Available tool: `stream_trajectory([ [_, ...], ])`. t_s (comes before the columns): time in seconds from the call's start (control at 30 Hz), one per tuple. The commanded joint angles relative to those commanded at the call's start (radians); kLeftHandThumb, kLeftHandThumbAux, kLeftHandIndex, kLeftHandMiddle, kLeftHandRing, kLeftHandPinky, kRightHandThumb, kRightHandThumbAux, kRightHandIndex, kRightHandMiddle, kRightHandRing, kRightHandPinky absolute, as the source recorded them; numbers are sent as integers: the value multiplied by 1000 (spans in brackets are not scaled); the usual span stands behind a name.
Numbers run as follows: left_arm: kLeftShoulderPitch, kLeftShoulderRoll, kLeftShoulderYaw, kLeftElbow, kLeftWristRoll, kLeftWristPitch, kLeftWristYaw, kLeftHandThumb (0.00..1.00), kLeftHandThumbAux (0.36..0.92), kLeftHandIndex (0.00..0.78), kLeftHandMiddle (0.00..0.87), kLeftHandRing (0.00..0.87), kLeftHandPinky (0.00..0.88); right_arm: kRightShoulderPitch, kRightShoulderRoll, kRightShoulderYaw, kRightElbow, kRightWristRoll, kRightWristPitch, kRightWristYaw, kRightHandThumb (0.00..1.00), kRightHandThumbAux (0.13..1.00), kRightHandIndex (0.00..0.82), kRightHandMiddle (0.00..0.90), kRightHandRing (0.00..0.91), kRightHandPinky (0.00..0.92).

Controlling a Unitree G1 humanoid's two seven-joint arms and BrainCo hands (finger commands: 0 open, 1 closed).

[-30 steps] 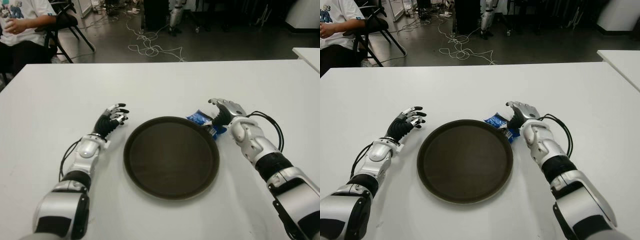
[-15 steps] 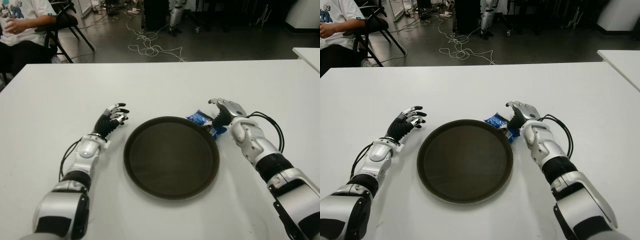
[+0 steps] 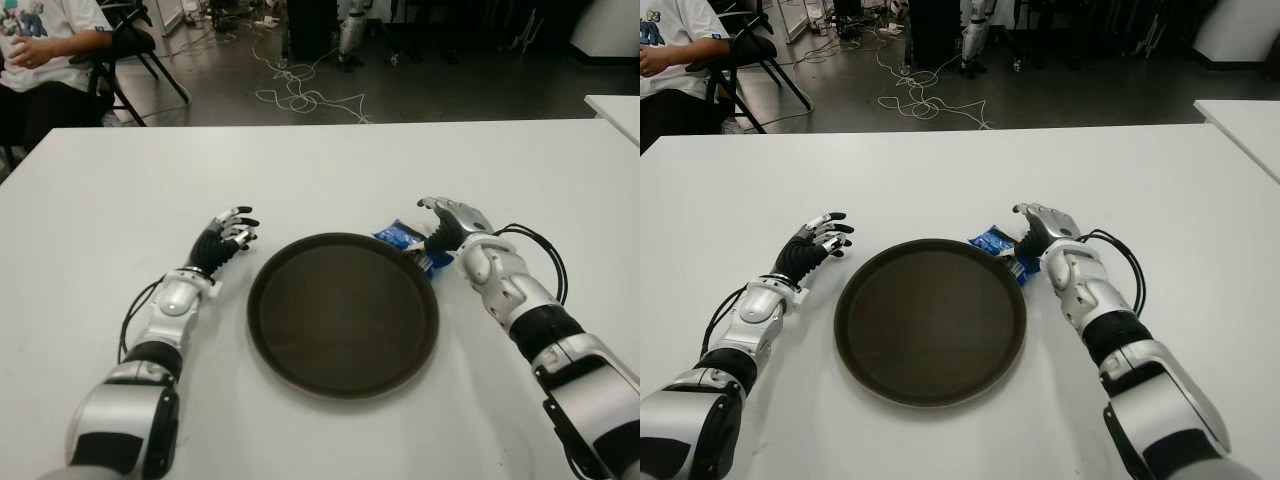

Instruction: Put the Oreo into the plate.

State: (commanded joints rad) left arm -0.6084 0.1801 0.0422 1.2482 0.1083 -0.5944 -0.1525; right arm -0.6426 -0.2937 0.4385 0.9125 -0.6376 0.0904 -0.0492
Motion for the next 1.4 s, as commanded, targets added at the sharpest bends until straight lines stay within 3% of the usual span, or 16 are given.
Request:
stream_trajectory([
  [0.47, -2, -1, -3, 2, 4, 1, 8, 299, 568, 193, 302, 329, 362, -28, 8, 3, 62, 10, -17, -16, 0, 707, 305, 279, 286, 221],
  [0.67, -3, -4, 2, 4, -5, -1, -3, 330, 574, 203, 308, 340, 377, -28, 3, -5, 57, 18, -34, -33, 0, 697, 284, 255, 250, 167],
  [1.2, -1, -6, 9, 6, -10, -10, -11, 316, 563, 202, 307, 336, 374, -6, -6, -44, 12, 48, -60, -69, 0, 753, 411, 356, 438, 336],
  [1.4, -1, -5, 9, 7, -8, -11, -12, 332, 569, 202, 306, 336, 378, -8, -7, -47, 17, 59, -60, -63, 0, 765, 435, 375, 455, 357],
])
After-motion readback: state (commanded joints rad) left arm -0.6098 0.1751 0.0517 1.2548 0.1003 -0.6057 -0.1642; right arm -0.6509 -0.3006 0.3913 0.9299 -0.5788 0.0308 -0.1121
